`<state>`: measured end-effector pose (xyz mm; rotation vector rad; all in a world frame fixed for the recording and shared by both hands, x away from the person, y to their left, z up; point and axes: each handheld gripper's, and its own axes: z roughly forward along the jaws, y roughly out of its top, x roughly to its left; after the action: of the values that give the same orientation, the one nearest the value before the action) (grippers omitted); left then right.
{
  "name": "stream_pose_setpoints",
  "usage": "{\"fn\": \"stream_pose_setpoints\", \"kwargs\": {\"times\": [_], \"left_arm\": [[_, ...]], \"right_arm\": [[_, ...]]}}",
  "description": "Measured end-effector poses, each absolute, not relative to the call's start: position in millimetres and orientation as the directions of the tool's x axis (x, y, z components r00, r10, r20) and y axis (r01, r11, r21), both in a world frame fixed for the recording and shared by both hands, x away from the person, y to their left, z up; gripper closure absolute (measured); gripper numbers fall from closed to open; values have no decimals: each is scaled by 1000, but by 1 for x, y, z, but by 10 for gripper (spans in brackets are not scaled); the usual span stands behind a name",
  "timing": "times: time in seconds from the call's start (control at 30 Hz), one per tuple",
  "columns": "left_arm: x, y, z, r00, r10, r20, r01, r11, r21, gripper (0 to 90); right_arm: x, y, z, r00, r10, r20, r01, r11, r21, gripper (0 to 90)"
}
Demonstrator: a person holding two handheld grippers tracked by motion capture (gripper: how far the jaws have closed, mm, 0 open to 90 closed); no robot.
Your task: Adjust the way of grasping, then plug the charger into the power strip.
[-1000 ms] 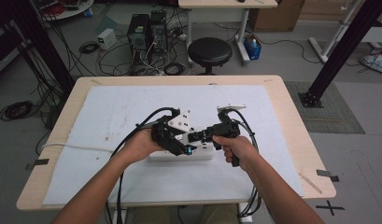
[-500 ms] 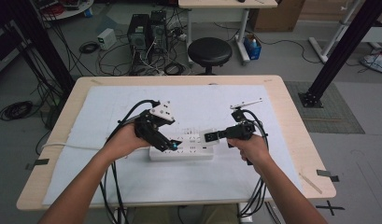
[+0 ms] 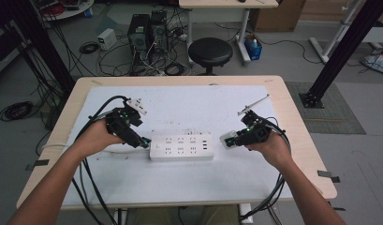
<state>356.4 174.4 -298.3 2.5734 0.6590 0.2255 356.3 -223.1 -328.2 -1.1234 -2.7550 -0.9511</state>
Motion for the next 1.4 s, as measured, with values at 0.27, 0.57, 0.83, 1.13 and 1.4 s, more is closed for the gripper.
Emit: {"fn": "stream_pose_setpoints", "kwargs": {"times": [0.27, 0.57, 0.83, 1.13, 1.4], "left_arm": [[354, 194, -297, 859, 501, 100, 424, -808, 410, 213], [353, 212, -298, 830, 544, 125, 463, -796, 389, 213], [350, 220, -301, 806, 575, 139, 486, -779, 396, 213], [341, 221, -299, 818, 558, 141, 459, -780, 425, 213], [337, 232, -305, 815, 561, 145, 453, -774, 443, 213]], "right_arm": [[354, -238, -314, -746, 648, 155, 631, 612, 477, 618], [350, -248, -302, -763, 646, 20, 602, 699, 386, 619], [351, -262, -299, -732, 681, -15, 629, 684, 371, 619], [347, -254, -295, -745, 667, -10, 608, 686, 399, 618], [349, -234, -284, -802, 595, -39, 528, 739, 419, 618]]}}
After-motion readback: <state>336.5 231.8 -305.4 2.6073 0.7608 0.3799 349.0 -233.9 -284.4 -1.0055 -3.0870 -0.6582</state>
